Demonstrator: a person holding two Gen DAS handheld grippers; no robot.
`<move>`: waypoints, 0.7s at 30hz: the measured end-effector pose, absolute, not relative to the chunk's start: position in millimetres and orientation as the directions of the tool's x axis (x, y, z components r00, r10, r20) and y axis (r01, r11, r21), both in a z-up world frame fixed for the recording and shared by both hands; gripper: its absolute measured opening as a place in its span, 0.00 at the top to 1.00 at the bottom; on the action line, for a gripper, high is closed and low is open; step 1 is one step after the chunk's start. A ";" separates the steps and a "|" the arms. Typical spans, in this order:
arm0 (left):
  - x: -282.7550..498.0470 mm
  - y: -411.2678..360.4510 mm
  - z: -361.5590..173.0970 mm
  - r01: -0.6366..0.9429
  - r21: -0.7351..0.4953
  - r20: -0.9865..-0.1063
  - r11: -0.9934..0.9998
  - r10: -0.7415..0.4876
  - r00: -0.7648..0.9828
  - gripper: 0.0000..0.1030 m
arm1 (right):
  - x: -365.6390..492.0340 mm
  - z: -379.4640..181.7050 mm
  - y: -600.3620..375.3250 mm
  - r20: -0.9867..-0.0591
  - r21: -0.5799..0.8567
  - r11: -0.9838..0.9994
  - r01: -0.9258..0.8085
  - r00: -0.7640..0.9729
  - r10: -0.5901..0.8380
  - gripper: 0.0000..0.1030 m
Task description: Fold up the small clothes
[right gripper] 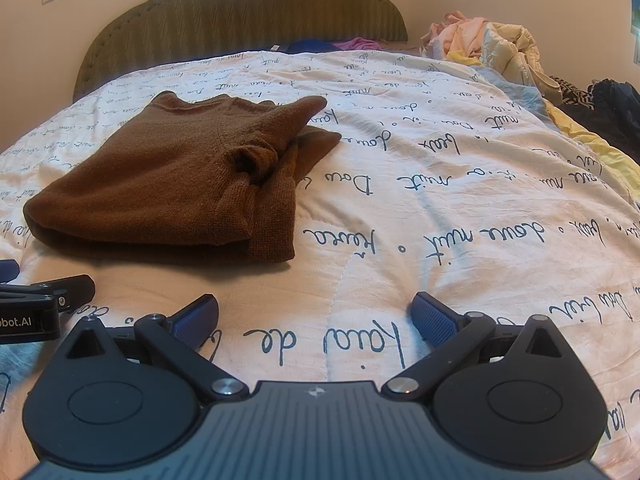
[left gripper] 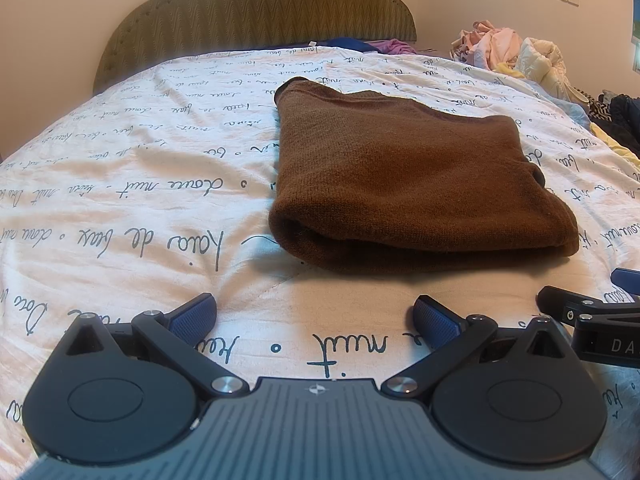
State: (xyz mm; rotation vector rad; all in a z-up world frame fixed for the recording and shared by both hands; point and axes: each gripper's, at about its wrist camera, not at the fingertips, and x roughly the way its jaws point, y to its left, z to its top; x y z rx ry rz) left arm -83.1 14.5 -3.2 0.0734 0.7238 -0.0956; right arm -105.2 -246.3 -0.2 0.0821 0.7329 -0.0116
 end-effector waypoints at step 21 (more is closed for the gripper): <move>-83.5 14.7 -2.9 0.113 0.027 -0.665 0.993 -0.067 0.744 0.00 | -105.4 -0.3 -246.5 -0.668 0.071 0.997 0.040 0.744 0.018 0.00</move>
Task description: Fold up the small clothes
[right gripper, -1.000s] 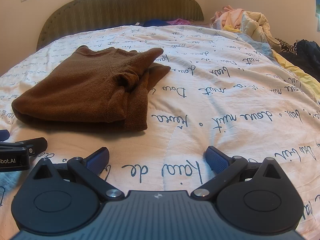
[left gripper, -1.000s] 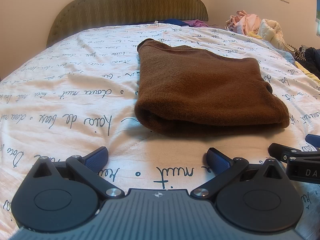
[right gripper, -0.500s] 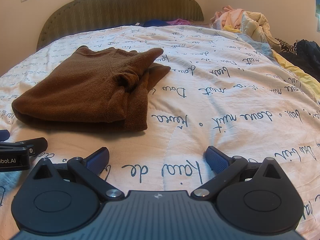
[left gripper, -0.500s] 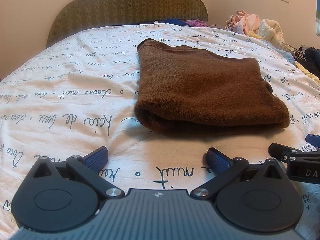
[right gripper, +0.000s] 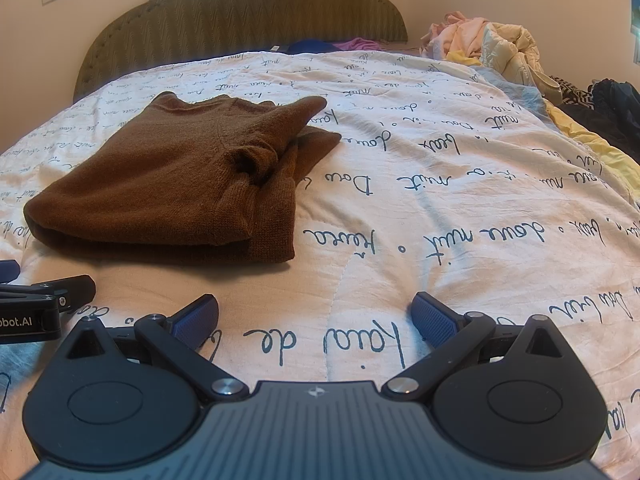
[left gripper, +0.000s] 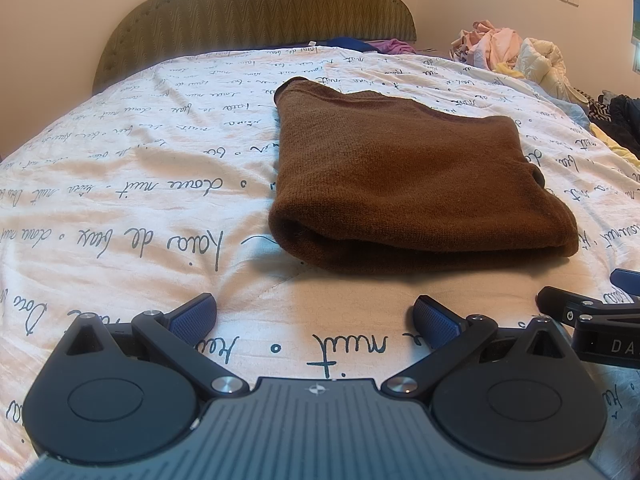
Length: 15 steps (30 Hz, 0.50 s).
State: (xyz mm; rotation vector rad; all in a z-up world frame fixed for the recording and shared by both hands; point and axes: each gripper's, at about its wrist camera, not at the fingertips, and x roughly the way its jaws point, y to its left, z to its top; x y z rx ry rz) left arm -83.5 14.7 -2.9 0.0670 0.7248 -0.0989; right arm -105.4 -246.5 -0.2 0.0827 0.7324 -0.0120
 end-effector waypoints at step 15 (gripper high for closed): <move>-76.6 9.1 2.0 0.075 0.027 -0.716 0.997 -0.033 0.697 0.00 | -105.5 -0.2 -246.3 -0.668 0.071 0.997 0.041 0.744 0.017 0.00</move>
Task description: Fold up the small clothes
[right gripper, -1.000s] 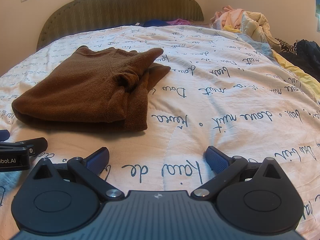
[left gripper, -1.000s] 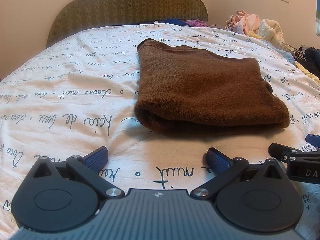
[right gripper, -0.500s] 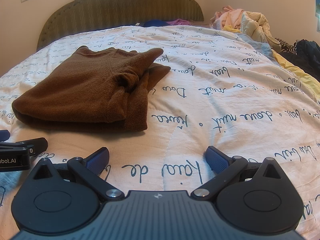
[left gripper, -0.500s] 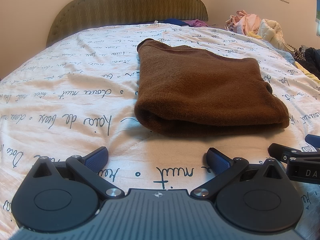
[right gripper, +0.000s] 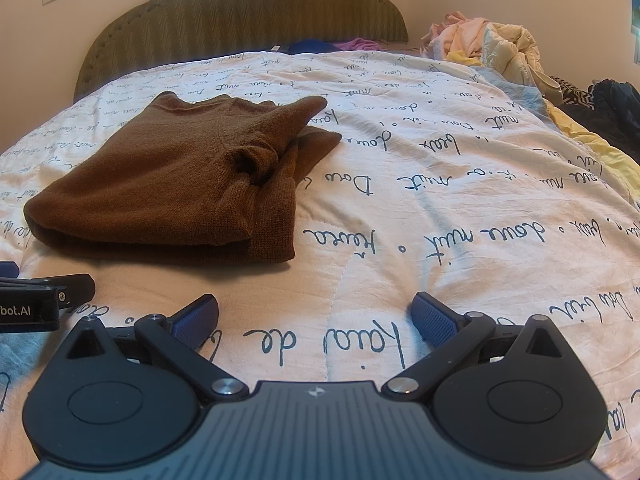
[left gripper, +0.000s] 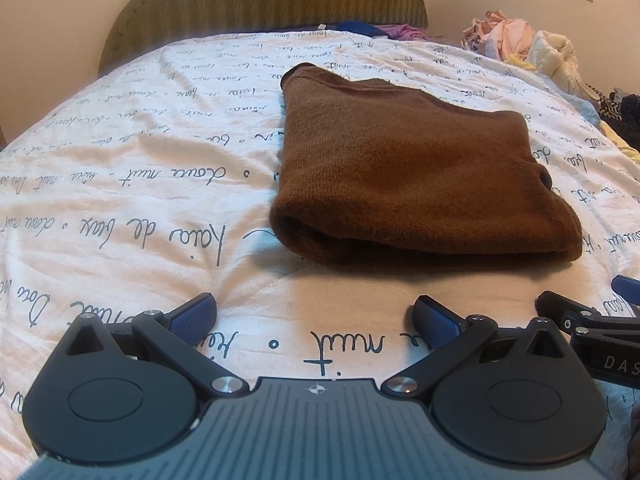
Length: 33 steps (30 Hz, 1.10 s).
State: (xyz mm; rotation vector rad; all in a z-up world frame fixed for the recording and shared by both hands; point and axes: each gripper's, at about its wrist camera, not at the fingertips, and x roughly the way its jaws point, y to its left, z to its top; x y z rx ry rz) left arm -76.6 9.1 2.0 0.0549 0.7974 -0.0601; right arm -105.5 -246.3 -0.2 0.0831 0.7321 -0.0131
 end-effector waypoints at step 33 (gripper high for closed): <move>-77.7 6.5 2.3 0.066 0.033 -0.715 0.997 -0.022 0.699 0.00 | -105.4 -0.4 -246.5 -0.668 0.072 0.997 0.042 0.744 0.017 0.00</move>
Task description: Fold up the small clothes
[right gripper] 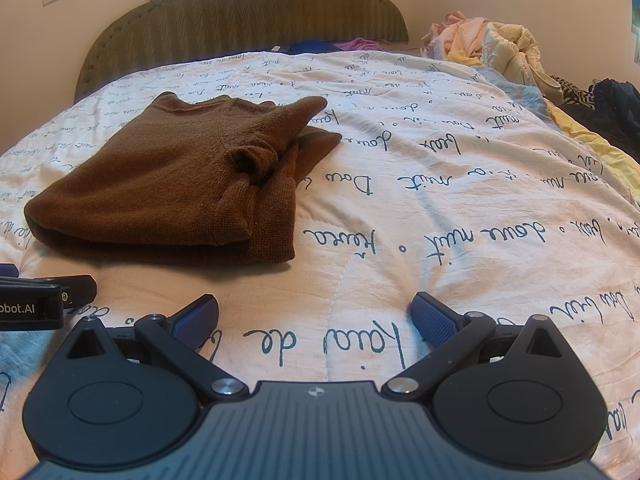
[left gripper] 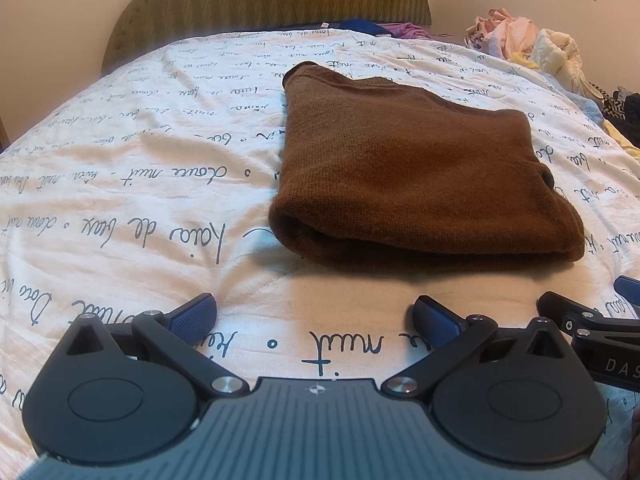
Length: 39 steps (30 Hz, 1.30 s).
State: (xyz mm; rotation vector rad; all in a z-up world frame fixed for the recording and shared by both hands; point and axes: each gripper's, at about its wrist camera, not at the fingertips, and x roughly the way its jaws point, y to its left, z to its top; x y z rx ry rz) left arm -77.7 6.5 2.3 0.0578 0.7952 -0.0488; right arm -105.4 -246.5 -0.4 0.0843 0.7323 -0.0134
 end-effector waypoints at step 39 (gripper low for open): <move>-98.3 -2.6 23.1 0.062 0.072 -0.688 0.995 0.005 0.726 0.00 | -108.7 14.5 -250.0 -0.691 0.105 0.994 0.001 0.719 0.073 0.00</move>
